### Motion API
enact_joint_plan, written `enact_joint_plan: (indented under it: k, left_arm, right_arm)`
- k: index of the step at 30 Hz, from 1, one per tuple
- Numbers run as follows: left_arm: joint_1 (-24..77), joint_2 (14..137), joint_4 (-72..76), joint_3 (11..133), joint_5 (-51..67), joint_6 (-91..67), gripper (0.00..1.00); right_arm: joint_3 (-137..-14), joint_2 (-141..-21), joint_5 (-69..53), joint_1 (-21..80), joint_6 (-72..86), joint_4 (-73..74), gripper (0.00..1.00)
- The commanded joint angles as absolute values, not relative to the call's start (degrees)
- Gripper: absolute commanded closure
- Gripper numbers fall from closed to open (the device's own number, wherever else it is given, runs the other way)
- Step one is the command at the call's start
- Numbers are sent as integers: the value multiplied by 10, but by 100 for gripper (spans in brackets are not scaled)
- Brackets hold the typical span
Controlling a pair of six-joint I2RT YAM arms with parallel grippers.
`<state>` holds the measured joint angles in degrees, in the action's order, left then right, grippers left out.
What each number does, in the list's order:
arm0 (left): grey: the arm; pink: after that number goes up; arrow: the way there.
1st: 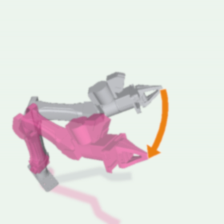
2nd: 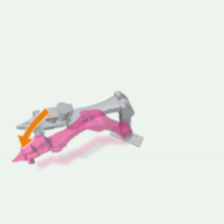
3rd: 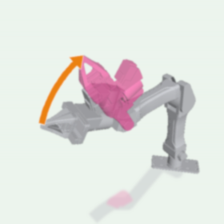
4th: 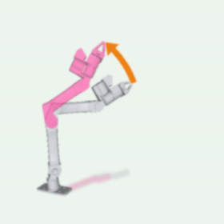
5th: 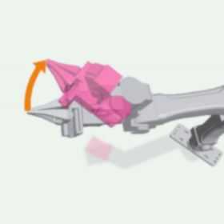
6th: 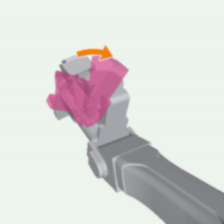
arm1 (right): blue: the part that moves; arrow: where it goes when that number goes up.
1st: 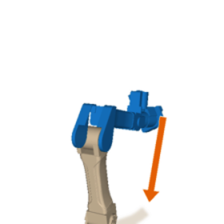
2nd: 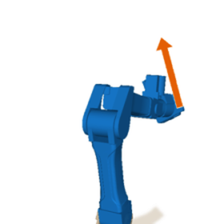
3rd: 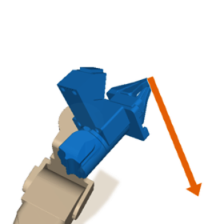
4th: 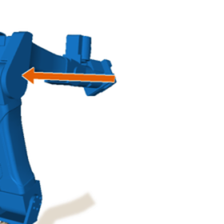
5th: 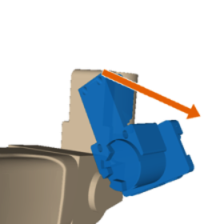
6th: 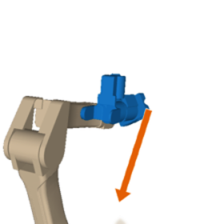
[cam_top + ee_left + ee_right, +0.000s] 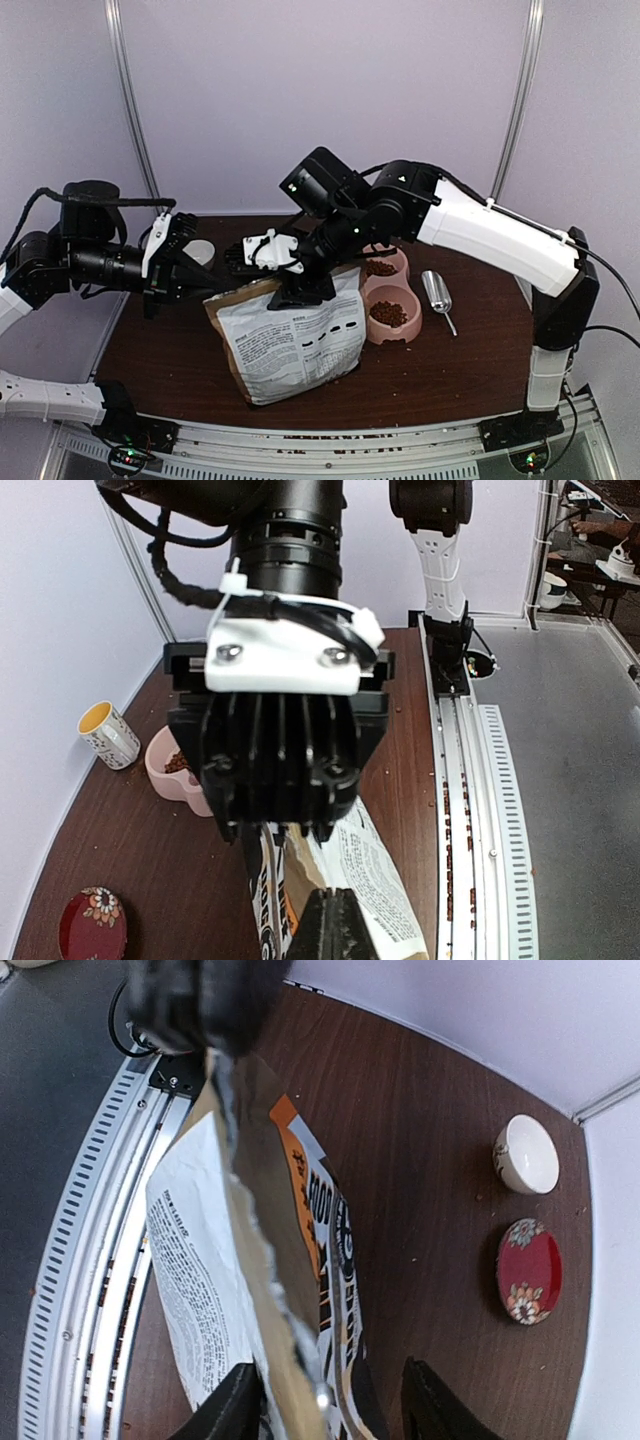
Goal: Serve the pet food
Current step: Seal the pet food bag securely.
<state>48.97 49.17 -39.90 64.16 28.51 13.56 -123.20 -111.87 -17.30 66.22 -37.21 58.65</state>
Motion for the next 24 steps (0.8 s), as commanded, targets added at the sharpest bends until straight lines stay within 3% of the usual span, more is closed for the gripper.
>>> enact_joint_plan:
  k: [1,2,4,7,14,17,20,22,24]
  left_arm:
    - [492,484,-368,638,288,137,100]
    - [492,483,-367,639,288,137,100]
    - [492,483,-367,638,287,137,100]
    - [492,482,-367,636,284,138,100]
    - [492,478,-367,633,278,137,100]
    - [492,478,-367,633,277,138,100]
    - [491,477,-367,632,277,138,100]
    - [491,475,-367,632,277,138,100]
    - [492,475,-367,632,275,137,100]
  right_arm:
    - [-1249,-1145,-169,653,-366,658,61]
    - [-1254,-1149,-169,653,-366,663,73]
    - [-1256,-1154,-167,651,-365,667,87]
    - [-1254,-1151,-168,649,-367,667,100]
    - [-1230,-1121,-175,639,-363,641,100]
    - [-1223,-1114,-156,634,-361,640,81]
    - [-1214,-1107,-146,625,-360,642,73]
    - [-1206,-1099,-142,618,-359,640,73]
    - [-1198,-1093,-143,612,-358,638,80]
